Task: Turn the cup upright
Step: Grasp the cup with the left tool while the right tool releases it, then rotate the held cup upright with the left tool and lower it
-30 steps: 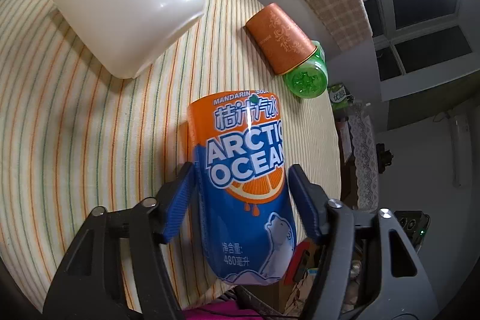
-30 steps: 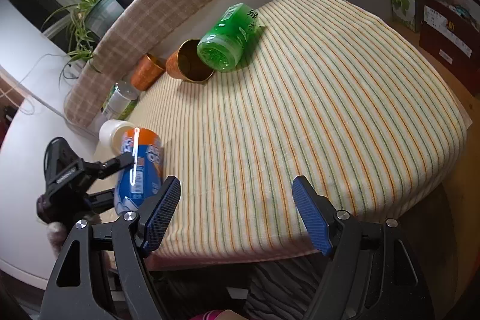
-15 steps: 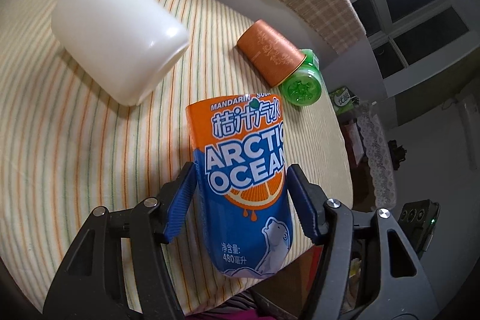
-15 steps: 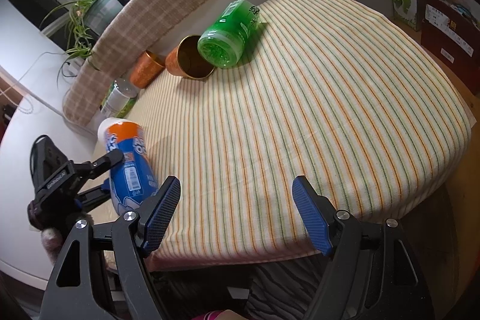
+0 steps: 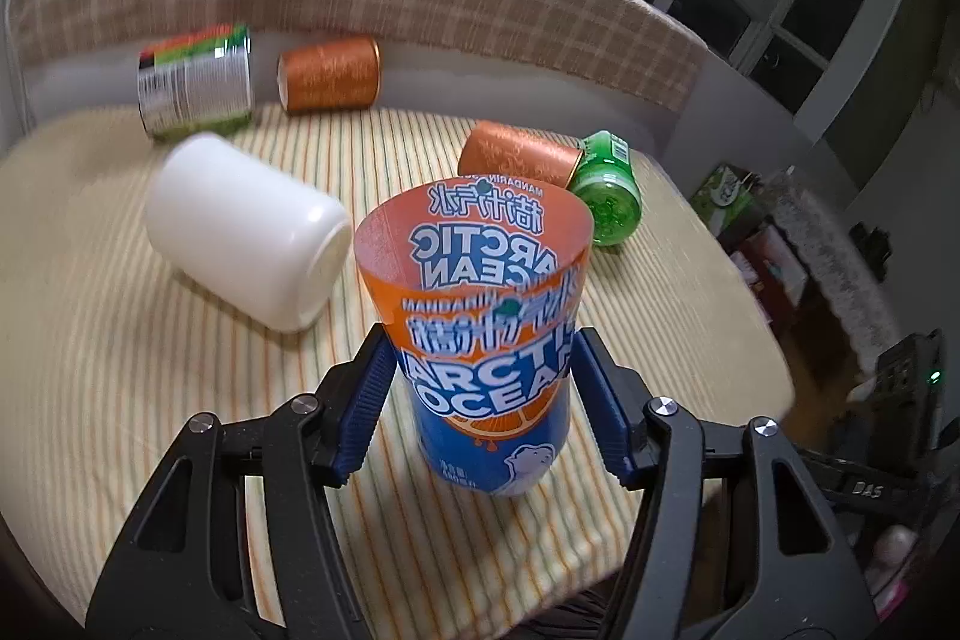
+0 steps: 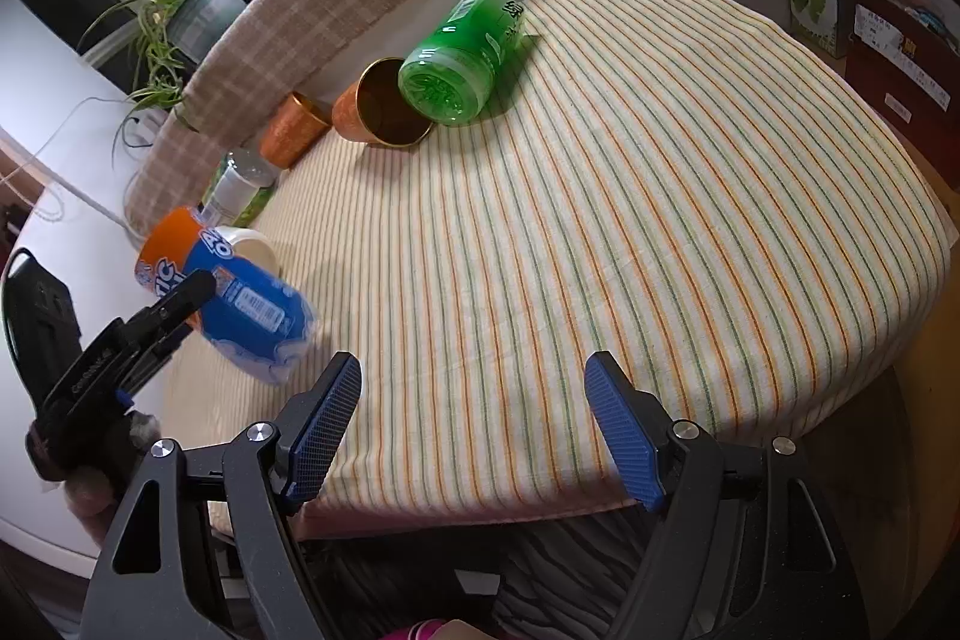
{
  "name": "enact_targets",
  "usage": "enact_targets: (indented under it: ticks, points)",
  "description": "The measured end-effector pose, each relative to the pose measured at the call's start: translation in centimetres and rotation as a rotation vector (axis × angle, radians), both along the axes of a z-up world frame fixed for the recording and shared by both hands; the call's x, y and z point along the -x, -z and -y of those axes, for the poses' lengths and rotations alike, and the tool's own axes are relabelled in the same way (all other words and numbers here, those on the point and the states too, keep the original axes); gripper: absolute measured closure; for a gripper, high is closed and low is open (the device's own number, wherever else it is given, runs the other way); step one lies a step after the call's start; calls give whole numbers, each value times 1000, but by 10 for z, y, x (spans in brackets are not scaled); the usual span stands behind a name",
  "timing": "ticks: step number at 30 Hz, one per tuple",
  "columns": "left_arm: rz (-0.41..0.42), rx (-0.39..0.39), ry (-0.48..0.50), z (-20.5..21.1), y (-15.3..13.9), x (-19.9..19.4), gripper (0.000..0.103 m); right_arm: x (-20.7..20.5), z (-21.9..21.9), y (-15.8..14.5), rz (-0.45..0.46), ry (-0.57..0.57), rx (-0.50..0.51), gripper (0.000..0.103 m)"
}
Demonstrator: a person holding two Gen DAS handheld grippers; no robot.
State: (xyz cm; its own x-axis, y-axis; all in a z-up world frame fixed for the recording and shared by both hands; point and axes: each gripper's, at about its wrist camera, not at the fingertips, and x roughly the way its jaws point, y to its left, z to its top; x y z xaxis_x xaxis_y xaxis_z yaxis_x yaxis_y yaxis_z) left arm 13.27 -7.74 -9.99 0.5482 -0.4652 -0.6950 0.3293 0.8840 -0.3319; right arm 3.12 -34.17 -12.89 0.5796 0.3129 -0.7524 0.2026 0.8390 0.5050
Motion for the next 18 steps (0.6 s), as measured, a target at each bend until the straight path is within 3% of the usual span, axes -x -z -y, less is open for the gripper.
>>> enact_targets:
  ticks: [18]
  points:
    - [132, -160, -3, 19, 3, 2, 41, 3, 1, 0, 1, 9, 3, 26]
